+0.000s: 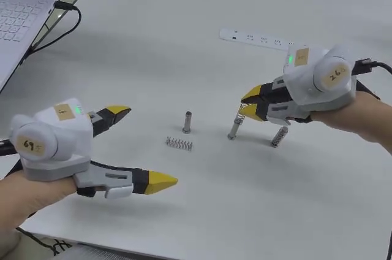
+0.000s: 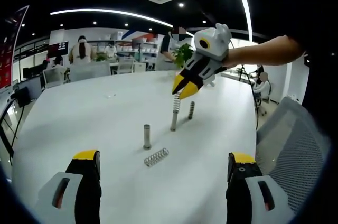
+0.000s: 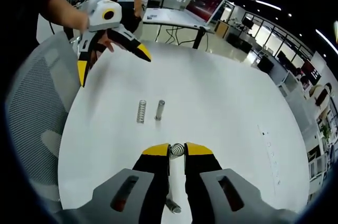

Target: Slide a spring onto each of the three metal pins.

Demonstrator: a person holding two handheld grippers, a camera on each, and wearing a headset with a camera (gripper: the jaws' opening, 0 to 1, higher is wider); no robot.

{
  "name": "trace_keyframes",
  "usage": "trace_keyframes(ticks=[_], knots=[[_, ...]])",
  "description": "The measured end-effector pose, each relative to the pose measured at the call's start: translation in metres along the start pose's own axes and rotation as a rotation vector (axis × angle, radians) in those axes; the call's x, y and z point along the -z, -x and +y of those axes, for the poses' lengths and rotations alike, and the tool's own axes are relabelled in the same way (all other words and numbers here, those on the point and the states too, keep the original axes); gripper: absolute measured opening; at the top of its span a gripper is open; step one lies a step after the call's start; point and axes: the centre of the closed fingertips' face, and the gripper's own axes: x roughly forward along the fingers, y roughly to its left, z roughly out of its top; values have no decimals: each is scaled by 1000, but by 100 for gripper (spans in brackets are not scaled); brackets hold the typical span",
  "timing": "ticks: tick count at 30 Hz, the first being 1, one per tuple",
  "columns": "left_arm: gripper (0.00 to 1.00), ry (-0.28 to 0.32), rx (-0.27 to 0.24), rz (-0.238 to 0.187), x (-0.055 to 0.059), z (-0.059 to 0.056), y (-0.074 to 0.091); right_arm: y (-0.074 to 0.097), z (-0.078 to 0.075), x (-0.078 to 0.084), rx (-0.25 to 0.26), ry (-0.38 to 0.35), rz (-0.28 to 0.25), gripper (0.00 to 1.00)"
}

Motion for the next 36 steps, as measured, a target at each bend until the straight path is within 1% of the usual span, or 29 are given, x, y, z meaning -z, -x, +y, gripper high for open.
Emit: trace_keyframes(ticks=[8, 16, 17, 19, 23, 31, 34, 35, 36], knots=[[98, 1, 1, 1, 0, 2, 0, -7, 3, 5, -11, 6, 14, 7], [98, 2, -3, 3, 2, 3, 1, -17, 7, 14, -24, 4, 37, 7], [98, 4, -2, 5, 2, 3, 1, -18, 8, 16, -25, 13, 43, 7], [98, 5, -4, 7, 3, 3, 1, -22, 9, 21, -34, 7, 49, 7], [98, 6, -4, 7, 4, 3, 1, -28, 11, 28, -33, 14, 64, 8], [97, 7, -3, 11, 6, 3, 2, -30, 16, 36, -23, 9, 79, 8], [97, 7, -2, 10, 6, 3, 1, -31, 18, 40, -23, 31, 92, 8], [97, 7, -1, 11, 6, 2, 1, -31, 18, 41, -23, 31, 92, 8], [97, 6, -2, 11, 6, 2, 1, -31, 17, 39, -20, 28, 80, 8]])
